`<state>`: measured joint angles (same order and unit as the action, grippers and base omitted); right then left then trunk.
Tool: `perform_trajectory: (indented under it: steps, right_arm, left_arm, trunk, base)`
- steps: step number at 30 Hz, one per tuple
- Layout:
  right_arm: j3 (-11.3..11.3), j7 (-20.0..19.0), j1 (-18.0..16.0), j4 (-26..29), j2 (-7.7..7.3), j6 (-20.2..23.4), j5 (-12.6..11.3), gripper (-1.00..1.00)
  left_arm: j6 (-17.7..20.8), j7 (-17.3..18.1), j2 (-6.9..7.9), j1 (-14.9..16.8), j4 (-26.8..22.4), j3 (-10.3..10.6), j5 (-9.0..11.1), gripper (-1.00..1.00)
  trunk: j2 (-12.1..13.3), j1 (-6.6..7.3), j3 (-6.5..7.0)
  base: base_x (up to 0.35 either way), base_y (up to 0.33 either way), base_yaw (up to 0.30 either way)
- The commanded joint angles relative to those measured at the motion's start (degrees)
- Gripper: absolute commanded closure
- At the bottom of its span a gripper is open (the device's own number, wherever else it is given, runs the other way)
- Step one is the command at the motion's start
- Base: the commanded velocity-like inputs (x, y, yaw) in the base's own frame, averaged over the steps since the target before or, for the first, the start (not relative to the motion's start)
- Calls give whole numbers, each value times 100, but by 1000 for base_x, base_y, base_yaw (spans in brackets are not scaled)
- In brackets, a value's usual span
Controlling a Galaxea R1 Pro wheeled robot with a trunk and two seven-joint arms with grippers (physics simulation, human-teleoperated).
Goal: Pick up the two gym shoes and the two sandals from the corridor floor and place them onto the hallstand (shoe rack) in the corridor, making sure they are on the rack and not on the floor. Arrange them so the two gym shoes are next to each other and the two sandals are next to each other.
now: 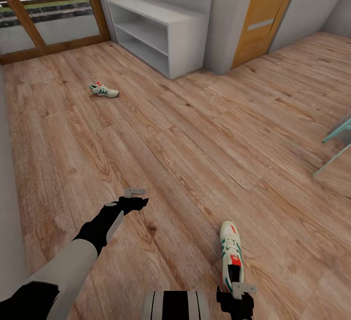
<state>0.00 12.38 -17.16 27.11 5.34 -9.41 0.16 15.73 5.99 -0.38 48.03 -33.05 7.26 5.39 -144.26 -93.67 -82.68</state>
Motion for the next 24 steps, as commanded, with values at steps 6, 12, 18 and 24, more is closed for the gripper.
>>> perform_trajectory:
  steps: [6, 12, 18, 24]
  right_arm:
    - [0, 19, -2, -4, 2, -17, 1, -100]
    - [0, 19, -3, 2, 2, -17, 1, -100]
    - [0, 19, 1, 5, 2, -17, 1, -100]
    - [0, 19, -3, 5, 2, -17, 1, -100]
  left_arm:
    - [35, -2, 3, -3, -8, 12, 58, -100]
    - [35, -4, 3, -1, -8, 12, 59, -100]
    - [35, -6, 0, -3, -8, 12, 59, -100]
    - [35, -2, -4, -4, -8, 12, 59, -100]
  trunk:
    - [-1, 1, -3]
    - [-1, 1, -3]
    - [-1, 1, -3]
    - [-1, 1, -3]
  base:
    - [9, 0, 0]
    - [5, 0, 0]
    - [57, 0, 0]
    - [11, 0, 0]
